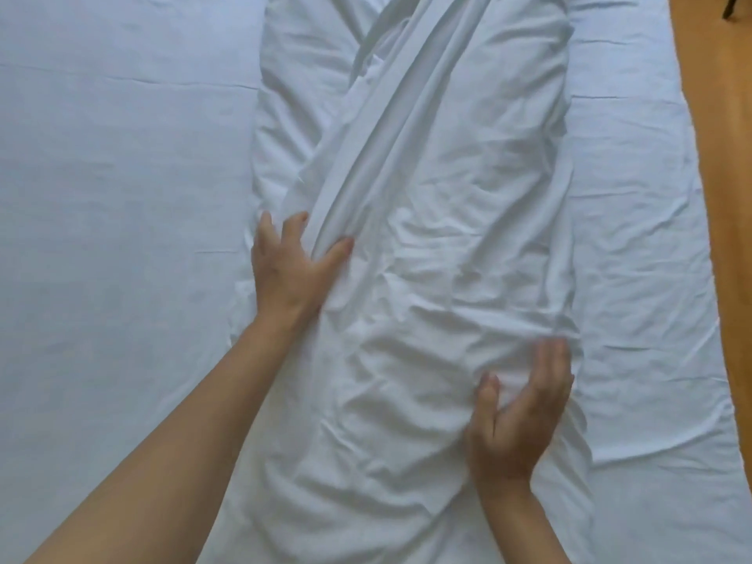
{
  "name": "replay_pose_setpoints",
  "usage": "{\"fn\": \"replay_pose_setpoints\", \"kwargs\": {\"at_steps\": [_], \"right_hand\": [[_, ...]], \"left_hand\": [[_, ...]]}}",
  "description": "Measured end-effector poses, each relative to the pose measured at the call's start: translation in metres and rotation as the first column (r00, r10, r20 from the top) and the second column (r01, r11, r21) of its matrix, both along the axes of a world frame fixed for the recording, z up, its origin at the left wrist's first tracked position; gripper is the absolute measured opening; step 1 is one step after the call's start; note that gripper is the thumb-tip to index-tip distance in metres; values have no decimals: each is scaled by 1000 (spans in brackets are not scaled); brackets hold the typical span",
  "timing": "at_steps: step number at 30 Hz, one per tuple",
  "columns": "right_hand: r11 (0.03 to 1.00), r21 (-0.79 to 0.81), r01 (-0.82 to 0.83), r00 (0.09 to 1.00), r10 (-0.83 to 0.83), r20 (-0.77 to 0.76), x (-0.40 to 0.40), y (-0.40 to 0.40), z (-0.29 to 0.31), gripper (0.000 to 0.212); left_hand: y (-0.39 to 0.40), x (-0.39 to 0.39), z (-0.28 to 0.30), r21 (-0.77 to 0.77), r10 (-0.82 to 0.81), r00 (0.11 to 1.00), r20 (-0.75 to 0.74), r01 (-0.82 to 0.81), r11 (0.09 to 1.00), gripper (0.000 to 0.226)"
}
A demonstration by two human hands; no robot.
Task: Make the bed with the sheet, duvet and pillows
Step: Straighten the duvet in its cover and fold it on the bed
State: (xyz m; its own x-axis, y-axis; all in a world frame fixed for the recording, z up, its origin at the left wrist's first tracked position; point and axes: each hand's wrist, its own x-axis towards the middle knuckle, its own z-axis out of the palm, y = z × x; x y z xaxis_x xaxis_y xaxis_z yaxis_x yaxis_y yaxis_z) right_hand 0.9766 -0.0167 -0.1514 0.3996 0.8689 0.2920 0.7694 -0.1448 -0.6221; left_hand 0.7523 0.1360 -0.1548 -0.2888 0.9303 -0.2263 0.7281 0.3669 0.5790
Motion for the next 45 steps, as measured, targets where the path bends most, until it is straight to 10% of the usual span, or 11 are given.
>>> {"fn": "replay_pose_setpoints", "kwargs": {"at_steps": [6, 11, 21, 25, 36, 41, 45], "right_hand": [[985, 109, -134, 984, 119, 134, -46, 146, 37, 51], [917, -293, -272, 925, 333, 184, -108, 251, 43, 70], [649, -750, 131, 949, 137, 284, -156, 339, -20, 126], [744, -653, 140, 918, 149, 366, -140, 354, -39, 96], [894, -425, -142, 986, 89, -142, -111, 348, 17, 40], [982, -130, -139, 926, 82, -368, -158, 349, 77, 26], [964, 29, -265, 933, 264, -246, -233, 343, 82, 14]], "left_hand": [[58, -3, 0, -123, -132, 957, 257, 168, 978, 69], [75, 9, 11, -117, -194, 932, 307, 239, 964, 49], [70, 19, -16, -58, -229, 964, 134, 239, 969, 18], [76, 13, -34, -23, -222, 965, 141, 227, 974, 18], [63, -5, 6, 110, -233, 877, 421, 206, 972, 22], [50, -33, 59, 313, -158, 762, 628, -61, 948, 24], [23, -76, 57, 287, -27, 705, 709, -254, 924, 35]]}}
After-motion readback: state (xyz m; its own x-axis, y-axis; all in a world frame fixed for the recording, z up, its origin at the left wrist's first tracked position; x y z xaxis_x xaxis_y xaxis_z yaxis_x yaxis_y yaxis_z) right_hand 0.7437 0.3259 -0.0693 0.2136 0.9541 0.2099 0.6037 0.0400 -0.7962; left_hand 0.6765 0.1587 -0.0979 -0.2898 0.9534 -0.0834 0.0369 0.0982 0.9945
